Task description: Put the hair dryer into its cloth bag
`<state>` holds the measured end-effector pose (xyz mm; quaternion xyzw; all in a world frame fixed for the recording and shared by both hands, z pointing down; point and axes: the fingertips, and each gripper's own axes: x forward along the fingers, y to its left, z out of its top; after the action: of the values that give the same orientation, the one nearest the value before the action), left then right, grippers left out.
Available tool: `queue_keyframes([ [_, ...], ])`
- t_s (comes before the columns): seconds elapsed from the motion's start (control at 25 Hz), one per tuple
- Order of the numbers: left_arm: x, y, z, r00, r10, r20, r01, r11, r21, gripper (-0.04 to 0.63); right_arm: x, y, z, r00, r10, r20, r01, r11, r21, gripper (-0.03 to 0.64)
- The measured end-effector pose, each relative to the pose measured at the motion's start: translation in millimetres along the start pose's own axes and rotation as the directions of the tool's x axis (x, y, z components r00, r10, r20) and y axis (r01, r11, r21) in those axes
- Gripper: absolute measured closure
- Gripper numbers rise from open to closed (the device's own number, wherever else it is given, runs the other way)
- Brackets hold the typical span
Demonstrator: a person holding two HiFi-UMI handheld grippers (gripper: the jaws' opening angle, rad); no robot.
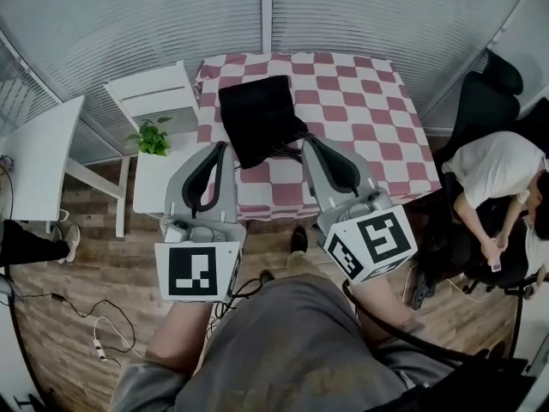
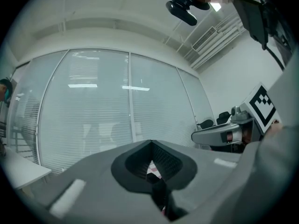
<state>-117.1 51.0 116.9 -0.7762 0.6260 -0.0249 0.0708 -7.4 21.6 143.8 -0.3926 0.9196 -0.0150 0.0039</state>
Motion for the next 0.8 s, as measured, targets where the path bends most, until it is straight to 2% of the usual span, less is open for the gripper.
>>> queue_keyframes([
  [0.36,2,-6,13,0.999,-0.004,0.038,0.004,1.000,0.012,0.594,-7,3,9,0.999,-0.008,0.032,0.010,0.999,-0.039,0.594],
  [0.8,3,-10,10,0.999,-0.017,0.028,0.017,1.000,0.012,0.594,-9,5,7,1.000,-0.015,0.027,0.016,0.999,-0.050,0.594],
])
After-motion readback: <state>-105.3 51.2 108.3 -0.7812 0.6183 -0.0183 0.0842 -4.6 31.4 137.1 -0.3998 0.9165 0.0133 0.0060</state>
